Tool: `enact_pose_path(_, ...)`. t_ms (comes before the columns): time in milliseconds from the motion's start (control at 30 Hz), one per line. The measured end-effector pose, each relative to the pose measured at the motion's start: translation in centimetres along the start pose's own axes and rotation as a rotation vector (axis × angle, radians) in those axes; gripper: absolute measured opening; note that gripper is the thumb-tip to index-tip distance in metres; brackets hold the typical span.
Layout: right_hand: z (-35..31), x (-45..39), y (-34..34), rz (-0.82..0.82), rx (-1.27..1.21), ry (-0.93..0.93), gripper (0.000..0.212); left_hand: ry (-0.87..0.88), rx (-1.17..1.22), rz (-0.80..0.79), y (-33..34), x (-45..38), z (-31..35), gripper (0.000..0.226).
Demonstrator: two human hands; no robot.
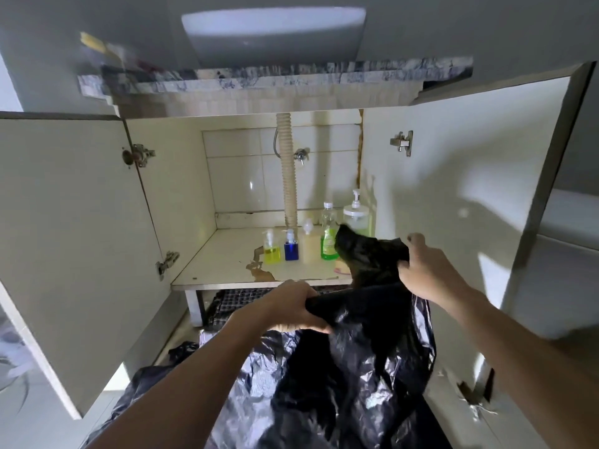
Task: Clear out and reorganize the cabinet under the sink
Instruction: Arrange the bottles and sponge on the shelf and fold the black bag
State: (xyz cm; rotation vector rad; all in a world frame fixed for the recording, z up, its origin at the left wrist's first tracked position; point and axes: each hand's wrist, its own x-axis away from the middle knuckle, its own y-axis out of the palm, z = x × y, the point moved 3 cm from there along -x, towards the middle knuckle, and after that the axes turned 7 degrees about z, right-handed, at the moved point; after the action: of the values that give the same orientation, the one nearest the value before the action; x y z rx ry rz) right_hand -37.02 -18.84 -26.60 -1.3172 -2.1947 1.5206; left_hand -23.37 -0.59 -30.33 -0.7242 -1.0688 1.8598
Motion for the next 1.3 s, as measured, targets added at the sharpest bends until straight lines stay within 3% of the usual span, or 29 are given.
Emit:
enact_pose_path(100,-3.1,1.4,-1.5,0.199,-0.073,-0.373,0.068,0.093,-0.128,0.08,-0.3,0.0,1.5,0.025)
enact_pose_path(167,-4.9,2.5,-0.7,-0.018,-0.131,-0.566,0.07,0.141,-0.238,0.112,-0.5,0.2,2.8,0.025)
enact_pose_path(233,-4.6,3.4,1.3,-0.371,-0.001,-0.54,0.067,0.18,-0.322,0.133,-0.5,0.5,3.8,0.021)
enact_pose_path(300,-3.2,3.8,2.5,-0.563,0.175,-0.437,0.062,0.2,-0.403,0.137,-0.1,0.9,4.1,0.015)
enact_pose_path(400,-2.1,3.9,3.1,-0.666,0.289,-0.343,0.047,0.185,-0.504,0.136,0.4,1.2,3.6,0.015)
enact_pose_path(533,-2.3,4.8,3.5,-0.765,0.352,-0.249,0.055,0.129,-0.529,0.265,0.2,0.8,3.1,0.018)
enact_pose_path(600,-2.3,4.8,4.0,-0.746,0.392,-0.246,0.046,0.085,-0.523,0.309,0.2,0.5,3.1,0.019)
enact_pose_path(667,-2.3,4.0,4.6,-0.644,0.435,-0.32,0.027,0.04,-0.565,0.247,0.5,0.3,2.9,0.022)
enact_pose_path(733,-1.7,2.7,4.7,-0.5,0.393,-0.34,0.016,-0.04,-0.594,0.057,1.2,0.3,1.9,0.031)
enact_pose_path(833,-1.1,1.7,3.7,-0.346,0.286,-0.336,0.021,-0.214,-0.51,-0.26,2.0,0.8,-0.5,0.057)
enact_pose_path(933,-0.8,1.3,2.7,-0.293,0.275,-0.344,0.014,-0.305,-0.455,-0.338,1.9,1.1,-2.3,0.064)
enact_pose_path(1033,-0.1,1.1,2.2,-0.324,0.32,-0.314,0.026,-0.287,-0.47,-0.213,1.3,0.7,-3.2,0.052)
enact_pose_path(1133,0.9,1.2,2.3,-0.427,0.436,-0.235,0.036,-0.109,-0.59,0.264,-0.3,-0.1,-2.4,0.017)
enact_pose_path(1200,1.3,1.3,2.5,-0.448,0.461,-0.211,0.037,-0.023,-0.585,0.557,-1.2,-0.3,-1.7,0.009)
enact_pose_path(1233,1.3,1.1,2.5,-0.434,0.45,-0.214,0.035,-0.01,-0.565,0.608,-1.3,-0.4,-1.6,0.009)
enact_pose_path(1300,1.2,0.6,2.0,-0.362,0.39,-0.228,0.029,-0.024,-0.576,0.535,-0.9,-0.6,-1.9,0.014)
